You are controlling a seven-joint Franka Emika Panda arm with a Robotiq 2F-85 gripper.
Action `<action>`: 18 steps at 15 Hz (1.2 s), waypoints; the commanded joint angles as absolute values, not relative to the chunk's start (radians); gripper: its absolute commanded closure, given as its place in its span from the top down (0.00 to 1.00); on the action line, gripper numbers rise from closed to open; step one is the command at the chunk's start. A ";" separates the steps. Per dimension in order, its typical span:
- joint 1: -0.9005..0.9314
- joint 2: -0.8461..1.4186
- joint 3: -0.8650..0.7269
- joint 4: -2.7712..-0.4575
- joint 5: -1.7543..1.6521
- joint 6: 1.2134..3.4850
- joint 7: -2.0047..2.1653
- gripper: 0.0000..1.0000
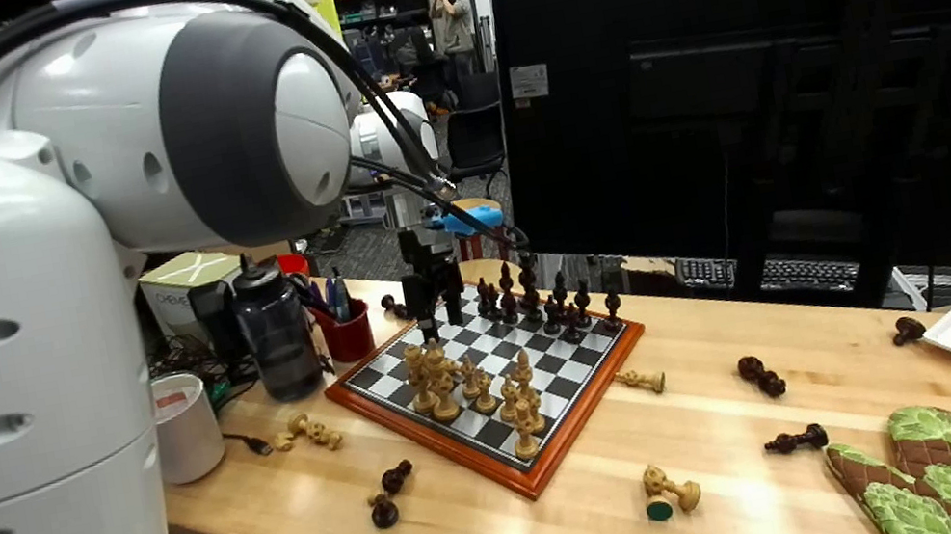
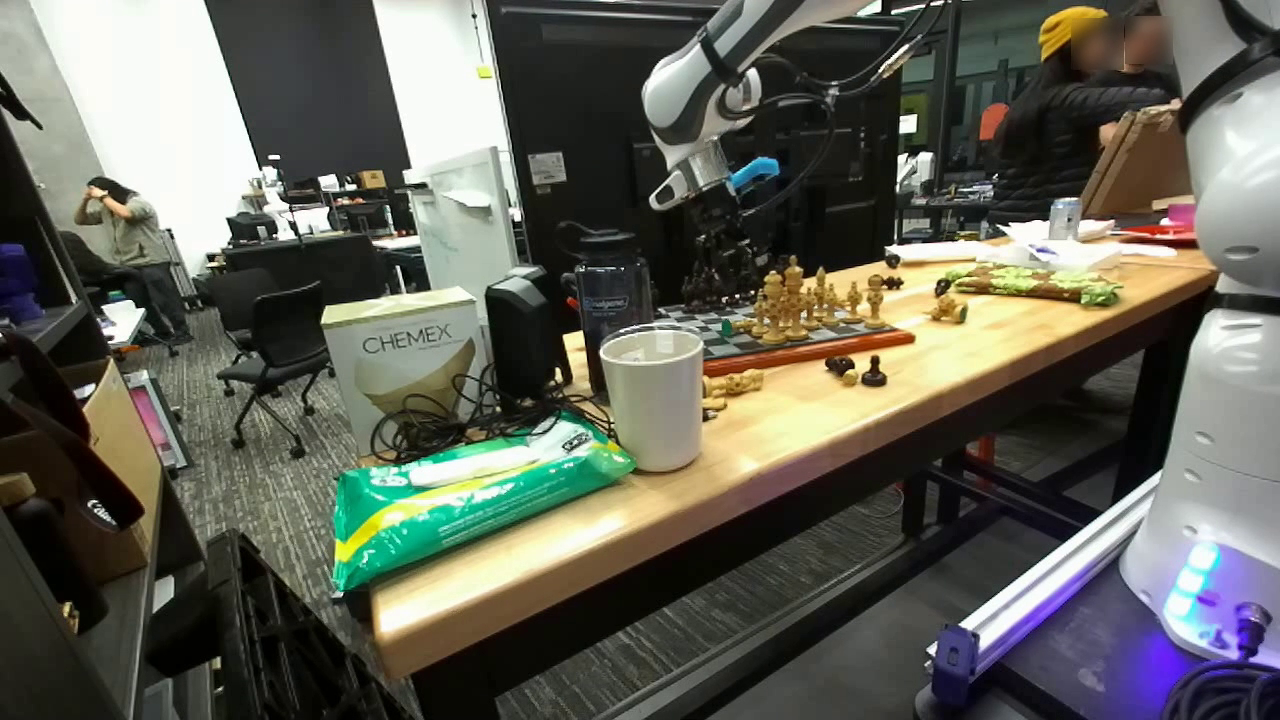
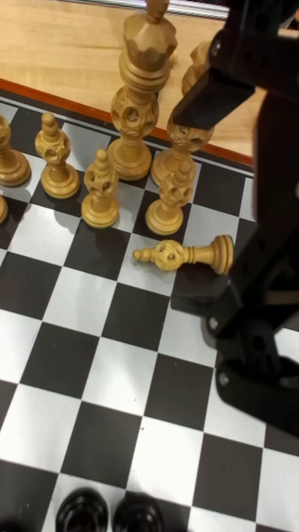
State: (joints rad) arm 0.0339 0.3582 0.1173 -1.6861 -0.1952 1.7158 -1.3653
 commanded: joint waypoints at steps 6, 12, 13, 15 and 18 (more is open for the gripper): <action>0.038 0.375 0.117 -1.670 -0.196 1.704 -1.370 1.00; 0.039 0.386 0.119 -1.665 -0.200 1.705 -1.376 1.00; 0.040 0.386 0.120 -1.664 -0.201 1.708 -1.378 1.00; 0.042 0.389 0.121 -1.655 -0.199 1.705 -1.381 1.00; 0.045 0.397 0.126 -1.637 -0.192 1.705 -1.390 1.00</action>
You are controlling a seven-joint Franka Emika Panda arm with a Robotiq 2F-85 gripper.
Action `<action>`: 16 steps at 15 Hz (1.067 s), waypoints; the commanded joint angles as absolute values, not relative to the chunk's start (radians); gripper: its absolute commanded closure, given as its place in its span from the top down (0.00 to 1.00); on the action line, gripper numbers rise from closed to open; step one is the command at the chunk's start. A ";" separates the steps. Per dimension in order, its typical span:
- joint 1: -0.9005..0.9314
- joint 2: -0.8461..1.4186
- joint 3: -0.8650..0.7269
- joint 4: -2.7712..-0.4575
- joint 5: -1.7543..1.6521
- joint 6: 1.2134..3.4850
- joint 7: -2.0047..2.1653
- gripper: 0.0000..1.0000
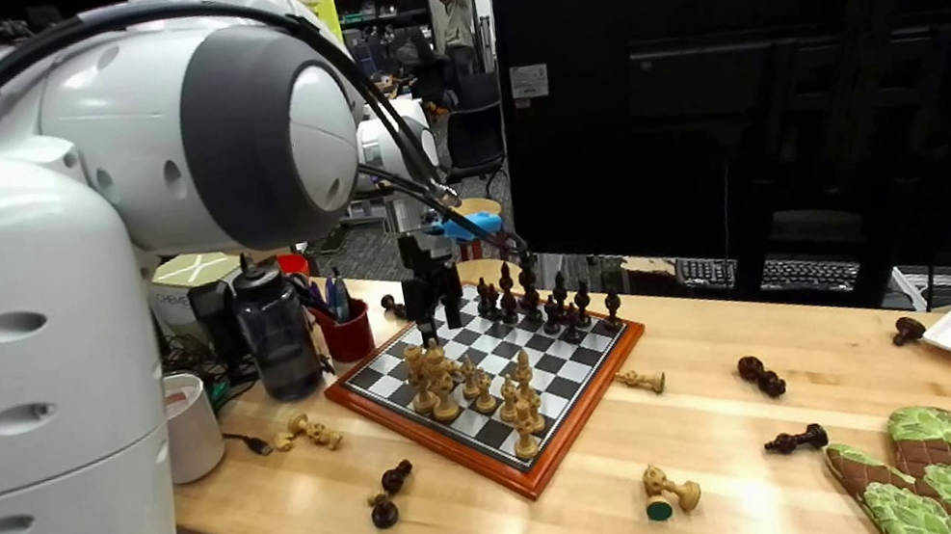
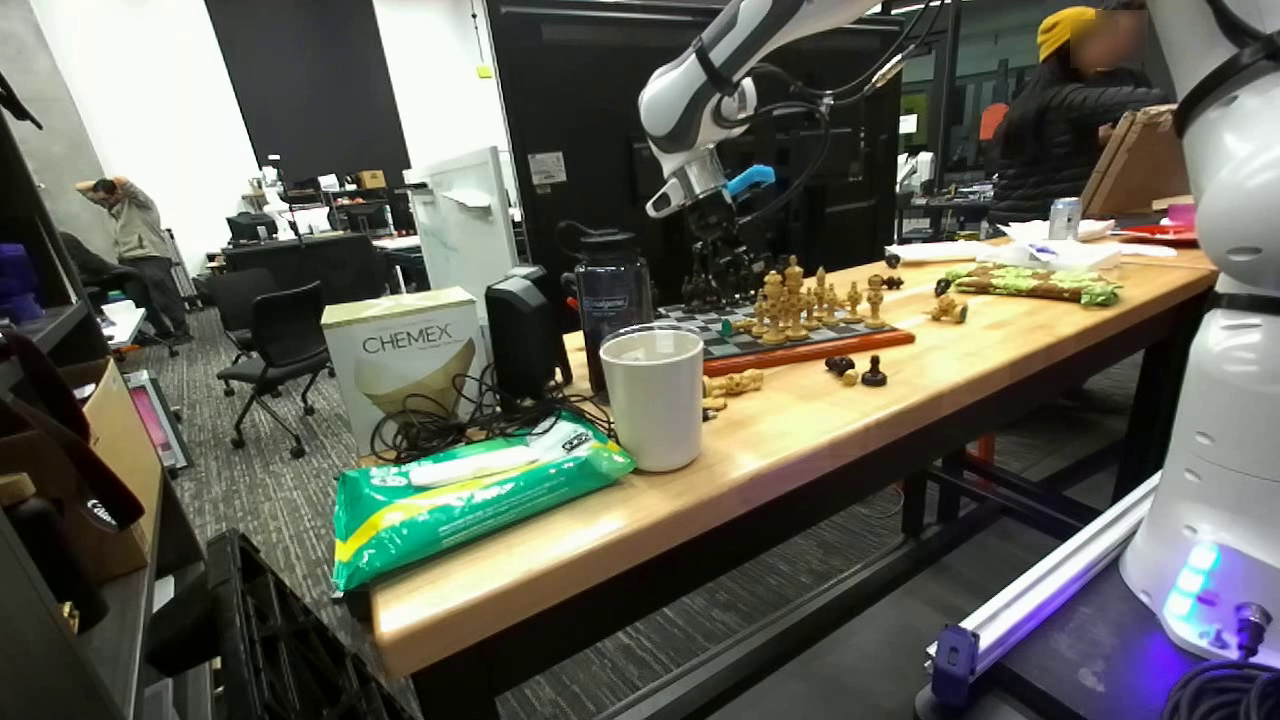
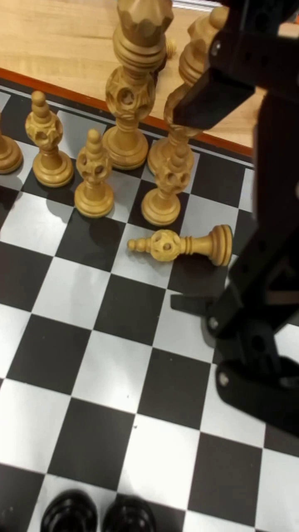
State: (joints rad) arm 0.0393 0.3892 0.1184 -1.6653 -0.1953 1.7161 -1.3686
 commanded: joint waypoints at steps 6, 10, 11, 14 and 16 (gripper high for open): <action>0.043 0.411 0.135 -1.638 -0.177 1.743 -1.395 1.00; 0.046 0.414 0.131 -1.647 -0.193 1.741 -1.381 1.00; 0.046 0.416 0.133 -1.646 -0.193 1.743 -1.382 1.00; 0.047 0.417 0.135 -1.646 -0.193 1.744 -1.383 1.00; 0.047 0.417 0.135 -1.646 -0.193 1.745 -1.383 1.00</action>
